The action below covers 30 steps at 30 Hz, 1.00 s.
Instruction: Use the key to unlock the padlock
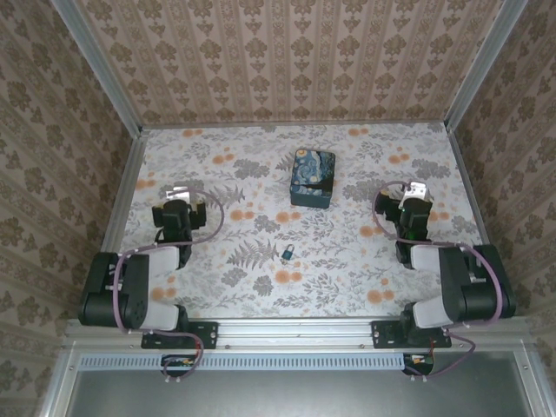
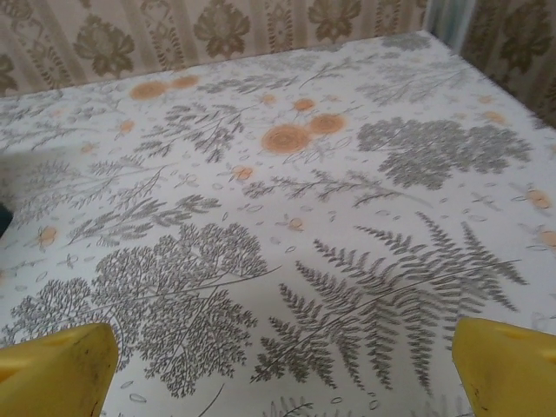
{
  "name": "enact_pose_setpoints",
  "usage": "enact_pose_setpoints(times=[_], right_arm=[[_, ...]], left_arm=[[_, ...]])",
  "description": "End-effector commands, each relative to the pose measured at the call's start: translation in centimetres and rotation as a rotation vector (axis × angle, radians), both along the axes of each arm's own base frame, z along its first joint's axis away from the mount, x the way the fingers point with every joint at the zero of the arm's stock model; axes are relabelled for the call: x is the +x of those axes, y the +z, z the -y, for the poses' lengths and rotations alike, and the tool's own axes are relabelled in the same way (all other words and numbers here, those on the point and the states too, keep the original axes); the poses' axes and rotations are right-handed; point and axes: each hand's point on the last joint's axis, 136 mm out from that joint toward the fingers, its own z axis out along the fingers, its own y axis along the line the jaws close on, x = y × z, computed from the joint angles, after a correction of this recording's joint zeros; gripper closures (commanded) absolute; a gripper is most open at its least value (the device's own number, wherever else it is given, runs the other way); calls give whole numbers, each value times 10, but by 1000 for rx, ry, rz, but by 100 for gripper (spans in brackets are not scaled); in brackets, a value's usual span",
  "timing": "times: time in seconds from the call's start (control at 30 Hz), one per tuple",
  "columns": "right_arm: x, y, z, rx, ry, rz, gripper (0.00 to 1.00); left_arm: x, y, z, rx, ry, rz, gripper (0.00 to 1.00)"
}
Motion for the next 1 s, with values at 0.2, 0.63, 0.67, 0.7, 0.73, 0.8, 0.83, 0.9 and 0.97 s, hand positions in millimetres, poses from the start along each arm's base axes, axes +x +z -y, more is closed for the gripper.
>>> enact_pose_setpoints(times=[0.2, 0.63, 0.67, 0.7, 0.73, 0.8, 0.83, 0.9, 0.97], right_arm=[[25, 6, -33, -2, 211, 18, 1], [23, 6, -30, -29, 167, 18, 0], [23, 6, -31, -34, 174, 19, 0], [23, 6, -33, -34, 186, 17, 0], [25, 5, -37, -36, 209, 7, 0], [26, 5, -38, -32, 218, 2, 1], [27, 4, -38, -30, 217, -4, 1], [27, 4, -37, -22, 219, -3, 0], [25, 6, -37, -24, 219, 10, 0]], left_arm=[[25, 7, 4, -38, -82, 101, 0], [29, 6, 2, -82, -109, 86, 0], [29, 6, 2, -80, -107, 86, 0], [29, 5, 2, -82, -107, 86, 0], [29, 6, 2, -83, -108, 87, 0], [29, 6, 2, -84, -108, 87, 0], [29, 6, 2, -84, -108, 87, 0], [29, 5, 2, -83, -108, 86, 0], [28, 5, 2, -84, -107, 86, 0]])
